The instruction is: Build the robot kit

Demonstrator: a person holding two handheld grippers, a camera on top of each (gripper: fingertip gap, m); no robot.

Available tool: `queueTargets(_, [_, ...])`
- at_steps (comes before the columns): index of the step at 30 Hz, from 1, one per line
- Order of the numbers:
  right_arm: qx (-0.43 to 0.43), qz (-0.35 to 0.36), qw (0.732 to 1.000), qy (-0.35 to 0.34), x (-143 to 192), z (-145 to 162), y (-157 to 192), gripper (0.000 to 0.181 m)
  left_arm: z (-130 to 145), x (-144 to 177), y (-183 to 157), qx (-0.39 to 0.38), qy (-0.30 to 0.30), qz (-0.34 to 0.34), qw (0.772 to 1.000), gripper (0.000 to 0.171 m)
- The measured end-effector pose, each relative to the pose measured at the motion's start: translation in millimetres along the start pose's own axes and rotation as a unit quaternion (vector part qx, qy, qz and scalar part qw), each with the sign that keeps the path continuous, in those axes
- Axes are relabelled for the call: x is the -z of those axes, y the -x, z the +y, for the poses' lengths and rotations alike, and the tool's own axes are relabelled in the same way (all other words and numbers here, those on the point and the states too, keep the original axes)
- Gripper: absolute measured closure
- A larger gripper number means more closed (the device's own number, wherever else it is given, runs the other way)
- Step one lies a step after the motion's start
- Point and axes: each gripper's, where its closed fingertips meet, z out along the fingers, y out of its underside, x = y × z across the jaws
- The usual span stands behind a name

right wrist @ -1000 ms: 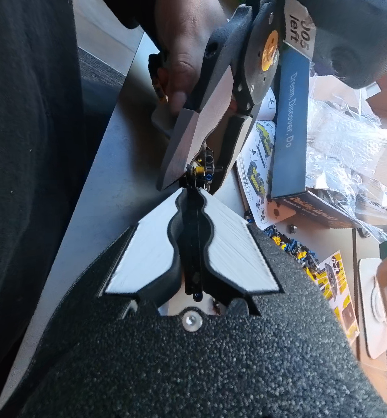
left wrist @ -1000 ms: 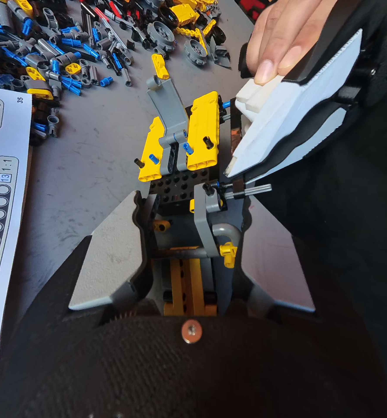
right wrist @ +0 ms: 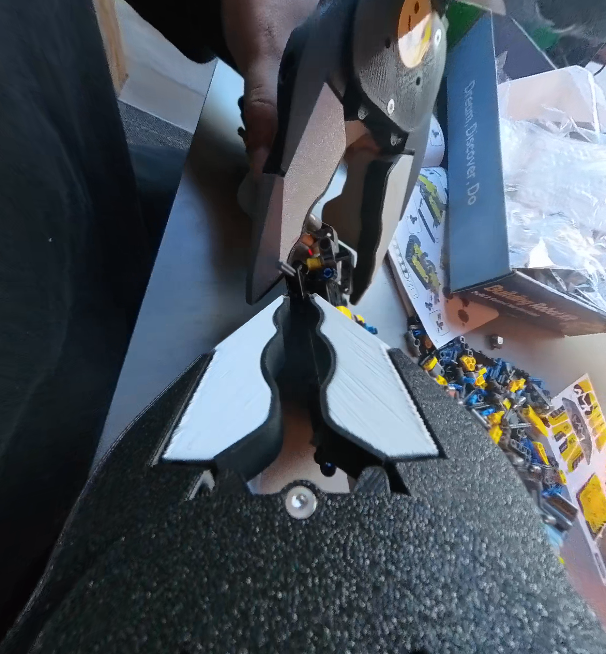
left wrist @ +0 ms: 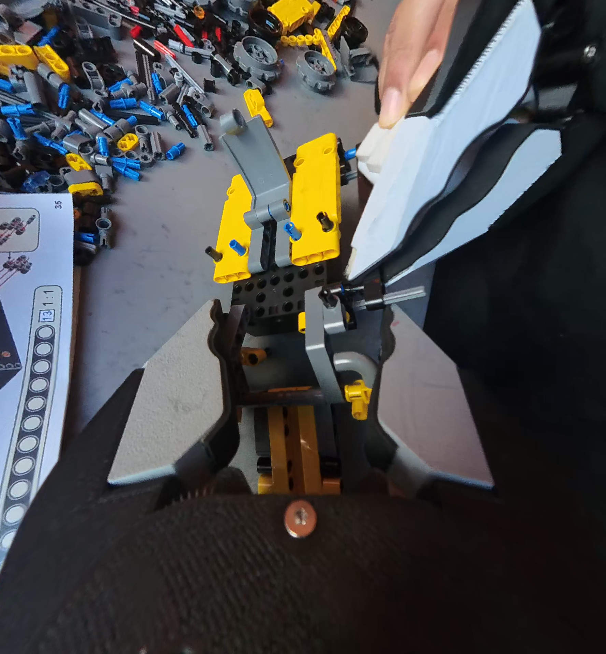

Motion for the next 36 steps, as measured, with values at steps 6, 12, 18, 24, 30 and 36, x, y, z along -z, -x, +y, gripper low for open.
queueTargets(6, [-0.035, 0.002, 0.999, -0.004, -2, 4, 5, 0.169, 2, -2, 2, -0.051, 0.008, -0.031, 0.998, 0.085])
queueTargets(12, [-0.039, 0.003, 0.999, 0.015, -5, 9, 13, 0.17, 7, -4, 2, -0.108, 0.02, -0.059, 0.992, 0.085])
queueTargets(18, [-0.073, -0.007, 0.996, 0.043, -8, 14, 21, 0.169, 9, -5, -1, -0.139, 0.028, -0.062, 0.988, 0.085])
queueTargets(24, [-0.072, 0.005, 0.995, 0.064, -8, 17, 25, 0.169, 8, -4, -6, -0.125, 0.013, -0.028, 0.992, 0.083])
queueTargets(30, [-0.061, 0.036, 0.994, 0.088, -9, 28, 25, 0.167, 6, -4, -5, -0.113, 0.009, -0.024, 0.993, 0.088])
queueTargets(36, [-0.088, 0.042, 0.993, 0.072, -11, 30, 28, 0.168, 8, -6, -4, -0.133, 0.01, -0.059, 0.989, 0.09])
